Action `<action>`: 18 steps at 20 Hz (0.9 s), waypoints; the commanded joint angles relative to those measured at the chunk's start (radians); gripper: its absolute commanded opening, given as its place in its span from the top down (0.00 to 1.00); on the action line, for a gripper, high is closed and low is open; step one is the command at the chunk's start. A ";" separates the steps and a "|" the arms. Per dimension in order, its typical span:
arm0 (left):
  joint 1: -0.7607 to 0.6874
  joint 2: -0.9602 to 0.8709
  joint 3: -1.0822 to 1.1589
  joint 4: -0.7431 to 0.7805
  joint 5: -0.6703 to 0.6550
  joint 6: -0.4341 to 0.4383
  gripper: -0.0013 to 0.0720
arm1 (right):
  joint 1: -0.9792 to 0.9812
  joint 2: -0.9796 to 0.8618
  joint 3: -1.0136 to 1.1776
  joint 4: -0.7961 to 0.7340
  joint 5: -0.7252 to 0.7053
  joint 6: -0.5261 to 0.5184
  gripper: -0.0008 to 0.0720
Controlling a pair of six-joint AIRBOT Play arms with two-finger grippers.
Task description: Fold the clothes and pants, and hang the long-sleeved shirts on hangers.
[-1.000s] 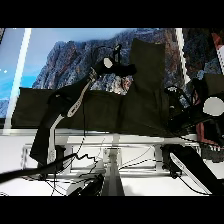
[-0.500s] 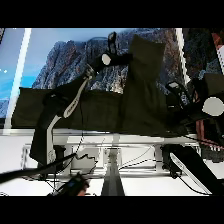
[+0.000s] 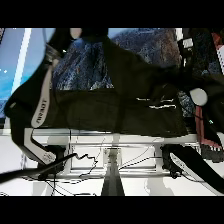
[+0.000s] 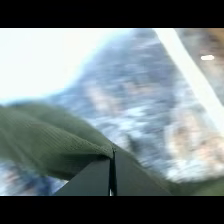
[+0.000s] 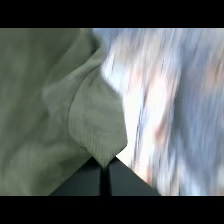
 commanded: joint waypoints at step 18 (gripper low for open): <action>0.032 0.310 -0.622 -0.077 -0.203 -0.012 0.96 | -0.251 -0.662 0.496 0.046 -0.019 0.121 0.45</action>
